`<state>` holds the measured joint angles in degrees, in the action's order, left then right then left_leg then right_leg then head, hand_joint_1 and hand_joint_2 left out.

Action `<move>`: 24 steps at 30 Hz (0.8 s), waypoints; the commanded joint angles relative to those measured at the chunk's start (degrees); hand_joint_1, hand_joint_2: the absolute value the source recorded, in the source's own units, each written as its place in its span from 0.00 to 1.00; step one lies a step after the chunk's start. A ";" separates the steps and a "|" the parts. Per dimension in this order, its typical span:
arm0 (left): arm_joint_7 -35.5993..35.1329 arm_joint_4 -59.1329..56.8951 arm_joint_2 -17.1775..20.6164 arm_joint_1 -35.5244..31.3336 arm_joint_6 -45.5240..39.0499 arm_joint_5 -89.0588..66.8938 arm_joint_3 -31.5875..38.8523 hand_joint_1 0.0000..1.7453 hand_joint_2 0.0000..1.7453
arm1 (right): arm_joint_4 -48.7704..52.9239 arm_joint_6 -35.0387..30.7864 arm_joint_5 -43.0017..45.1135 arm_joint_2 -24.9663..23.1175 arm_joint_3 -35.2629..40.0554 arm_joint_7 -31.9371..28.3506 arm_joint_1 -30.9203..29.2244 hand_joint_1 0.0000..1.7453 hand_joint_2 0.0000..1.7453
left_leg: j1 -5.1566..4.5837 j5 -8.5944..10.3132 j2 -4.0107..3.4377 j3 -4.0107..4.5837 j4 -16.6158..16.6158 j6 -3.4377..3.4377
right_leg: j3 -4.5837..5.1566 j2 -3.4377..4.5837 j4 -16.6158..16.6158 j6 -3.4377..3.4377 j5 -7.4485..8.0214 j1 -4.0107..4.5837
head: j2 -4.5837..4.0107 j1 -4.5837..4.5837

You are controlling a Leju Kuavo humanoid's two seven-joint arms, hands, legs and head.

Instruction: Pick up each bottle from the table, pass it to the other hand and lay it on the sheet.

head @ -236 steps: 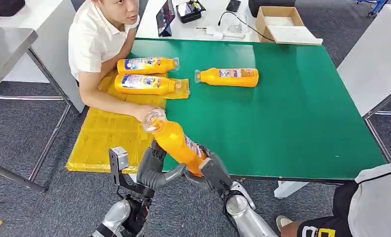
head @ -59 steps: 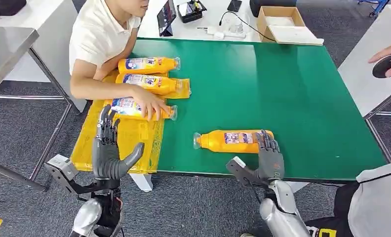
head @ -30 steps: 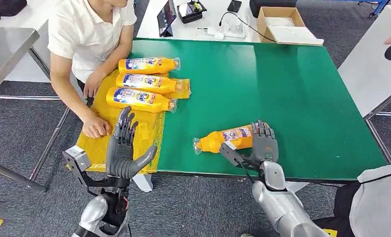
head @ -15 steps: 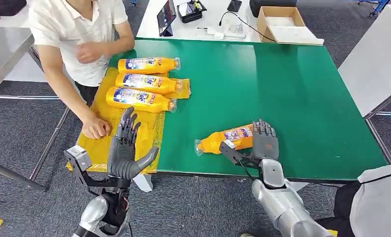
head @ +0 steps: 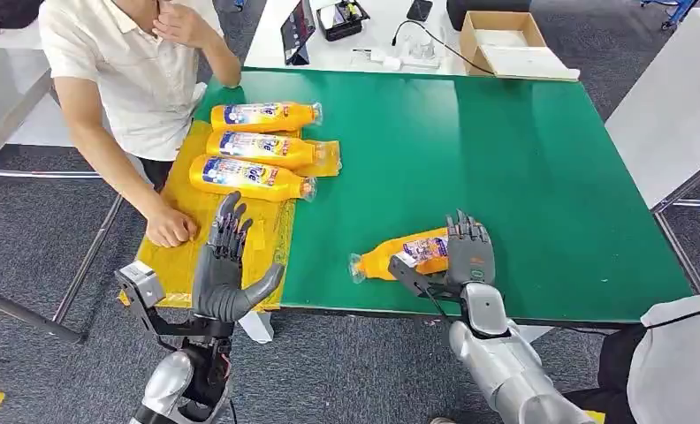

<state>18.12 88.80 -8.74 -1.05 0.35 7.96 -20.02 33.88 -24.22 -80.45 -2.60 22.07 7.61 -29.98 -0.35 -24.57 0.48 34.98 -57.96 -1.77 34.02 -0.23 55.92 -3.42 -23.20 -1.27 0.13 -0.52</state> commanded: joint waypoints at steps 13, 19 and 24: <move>-0.26 -4.57 0.77 -3.13 0.51 0.76 -1.98 0.00 1.00 | -8.07 4.08 5.89 0.64 2.37 -2.41 -5.15 0.00 1.00 | 0.01 0.00 0.07 -0.12 0.03 0.06 | -0.14 -0.08 -0.03 0.10 -0.03 0.02 | 0.00 0.00; -0.74 -5.73 0.88 -3.87 1.14 1.92 -2.45 0.00 1.00 | -10.64 5.85 6.95 1.19 1.22 -2.54 -5.55 0.00 1.00 | 0.04 -0.04 0.07 -0.21 0.05 0.10 | -0.22 -0.07 -0.07 0.15 -0.06 0.05 | 0.00 0.00; -1.05 -6.48 1.12 -4.14 1.46 2.31 -3.02 0.00 1.00 | -11.63 6.79 7.70 1.14 0.40 -2.01 -5.16 0.00 1.00 | 0.03 0.00 0.11 -0.19 0.04 0.07 | -0.19 -0.13 -0.06 0.10 -0.05 0.04 | 0.00 0.00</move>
<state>17.59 87.16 -8.74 -2.53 1.44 9.84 -20.98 29.81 -18.73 -73.31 -2.08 24.00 5.18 -33.20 -0.36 -24.57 0.48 34.95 -57.97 -1.77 34.02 -0.23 55.91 -3.42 -23.20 -1.28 0.13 -0.52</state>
